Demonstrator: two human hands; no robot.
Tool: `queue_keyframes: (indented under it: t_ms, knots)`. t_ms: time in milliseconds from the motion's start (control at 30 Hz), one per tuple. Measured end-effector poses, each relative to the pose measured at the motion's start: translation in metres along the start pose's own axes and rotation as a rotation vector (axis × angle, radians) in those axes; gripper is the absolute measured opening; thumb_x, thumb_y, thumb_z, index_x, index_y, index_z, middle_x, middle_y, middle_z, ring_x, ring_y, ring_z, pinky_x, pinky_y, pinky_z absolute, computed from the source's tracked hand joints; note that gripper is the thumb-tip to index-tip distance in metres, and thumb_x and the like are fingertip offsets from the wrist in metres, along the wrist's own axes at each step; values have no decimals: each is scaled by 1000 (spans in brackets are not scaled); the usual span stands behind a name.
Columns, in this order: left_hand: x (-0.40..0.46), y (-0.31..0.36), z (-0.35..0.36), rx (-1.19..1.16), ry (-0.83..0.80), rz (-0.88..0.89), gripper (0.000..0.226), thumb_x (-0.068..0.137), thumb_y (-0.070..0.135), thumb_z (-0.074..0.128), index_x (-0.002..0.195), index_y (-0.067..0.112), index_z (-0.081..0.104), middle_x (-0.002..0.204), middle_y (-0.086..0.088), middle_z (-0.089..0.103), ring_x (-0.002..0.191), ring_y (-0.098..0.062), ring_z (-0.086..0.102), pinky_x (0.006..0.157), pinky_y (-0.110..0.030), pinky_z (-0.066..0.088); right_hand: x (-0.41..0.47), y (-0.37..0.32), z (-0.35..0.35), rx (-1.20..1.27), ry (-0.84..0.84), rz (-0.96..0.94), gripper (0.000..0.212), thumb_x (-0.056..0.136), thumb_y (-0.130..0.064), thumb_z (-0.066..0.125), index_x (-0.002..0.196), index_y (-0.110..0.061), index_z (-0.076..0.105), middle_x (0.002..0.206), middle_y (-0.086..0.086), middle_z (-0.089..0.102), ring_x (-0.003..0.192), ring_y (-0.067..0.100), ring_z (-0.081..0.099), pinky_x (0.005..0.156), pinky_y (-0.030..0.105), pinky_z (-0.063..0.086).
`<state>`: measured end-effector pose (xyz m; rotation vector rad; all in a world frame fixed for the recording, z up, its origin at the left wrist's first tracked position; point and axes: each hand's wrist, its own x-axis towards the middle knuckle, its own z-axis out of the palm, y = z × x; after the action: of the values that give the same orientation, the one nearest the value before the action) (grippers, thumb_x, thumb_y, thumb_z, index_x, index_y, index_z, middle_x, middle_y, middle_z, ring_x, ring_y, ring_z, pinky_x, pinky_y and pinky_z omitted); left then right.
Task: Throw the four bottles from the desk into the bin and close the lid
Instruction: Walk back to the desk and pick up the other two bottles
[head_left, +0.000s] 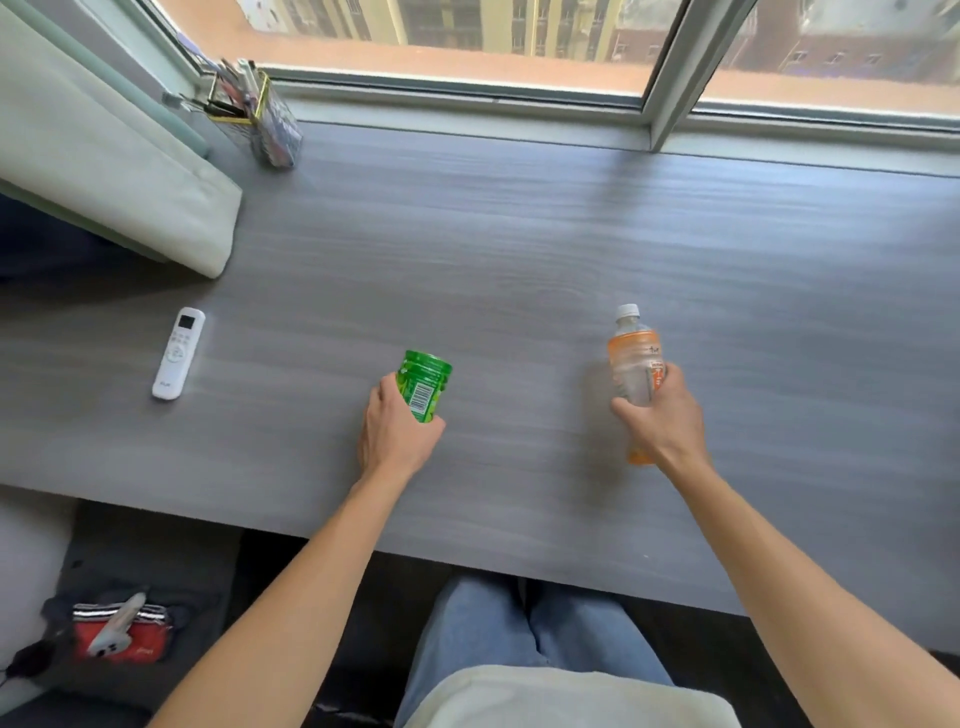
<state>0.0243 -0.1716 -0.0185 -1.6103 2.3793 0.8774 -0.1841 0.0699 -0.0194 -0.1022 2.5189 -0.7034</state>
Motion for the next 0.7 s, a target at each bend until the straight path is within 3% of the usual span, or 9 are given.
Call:
queue_keyframes:
  t_ms: [133, 300, 500, 700]
  knots:
    - [-37, -4, 3, 24, -132, 13, 68, 70, 42, 70, 129, 26, 41, 107, -1, 61, 95, -29, 61, 73, -36, 50, -53, 32, -10, 52, -101, 33, 52, 65, -44, 62, 111, -34, 40, 82, -14, 59, 73, 8, 57, 54, 29, 41]
    - [-68, -18, 11, 84, -292, 123, 61, 67, 48, 67, 119, 30, 41, 100, 2, 59, 87, -23, 58, 68, -33, 43, -110, 78, -10, 76, -115, 112, 54, 72, -46, 66, 116, -29, 40, 88, -11, 59, 83, 19, 62, 69, 39, 53]
    - [-79, -43, 7, 250, -443, 283, 53, 67, 54, 63, 111, 38, 38, 96, 5, 61, 78, -15, 57, 55, -30, 41, -179, 122, -4, 161, -26, 259, 64, 73, -60, 70, 122, -31, 41, 103, -5, 64, 93, 21, 62, 81, 43, 55]
    - [-87, -35, 22, 543, -613, 534, 63, 65, 54, 62, 120, 34, 38, 97, 3, 64, 84, -26, 63, 71, -38, 54, -271, 175, 31, 362, 109, 555, 64, 70, -61, 72, 120, -36, 41, 94, -11, 60, 88, 21, 61, 74, 37, 49]
